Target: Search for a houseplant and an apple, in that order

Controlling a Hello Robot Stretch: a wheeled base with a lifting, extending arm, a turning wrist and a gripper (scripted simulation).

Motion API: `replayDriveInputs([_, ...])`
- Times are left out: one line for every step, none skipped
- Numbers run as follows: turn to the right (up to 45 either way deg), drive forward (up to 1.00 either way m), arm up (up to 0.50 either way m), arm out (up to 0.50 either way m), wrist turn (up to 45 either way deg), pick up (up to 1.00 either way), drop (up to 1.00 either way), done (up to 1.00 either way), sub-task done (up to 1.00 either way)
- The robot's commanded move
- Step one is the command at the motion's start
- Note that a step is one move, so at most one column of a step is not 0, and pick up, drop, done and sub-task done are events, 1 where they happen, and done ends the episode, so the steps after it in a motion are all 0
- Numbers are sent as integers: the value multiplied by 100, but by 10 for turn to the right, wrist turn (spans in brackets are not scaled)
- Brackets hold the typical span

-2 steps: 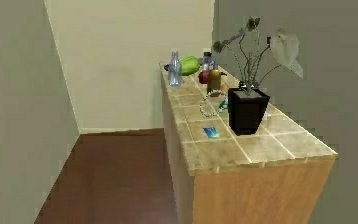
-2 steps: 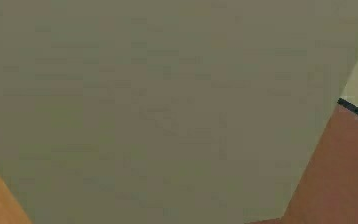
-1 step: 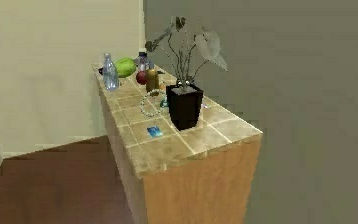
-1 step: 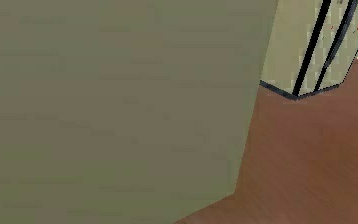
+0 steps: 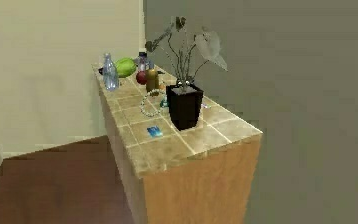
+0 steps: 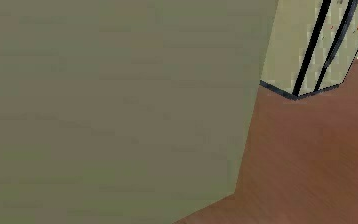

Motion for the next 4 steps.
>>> replayDriveInputs([-450,0,0,0,0,0,0,0,0])
replayDriveInputs([-240,0,0,0,0,0,0,0,0])
replayDriveInputs([0,60,0,0,0,0,0,0,0])
replayDriveInputs([450,0,0,0,0,0,0,0,0])
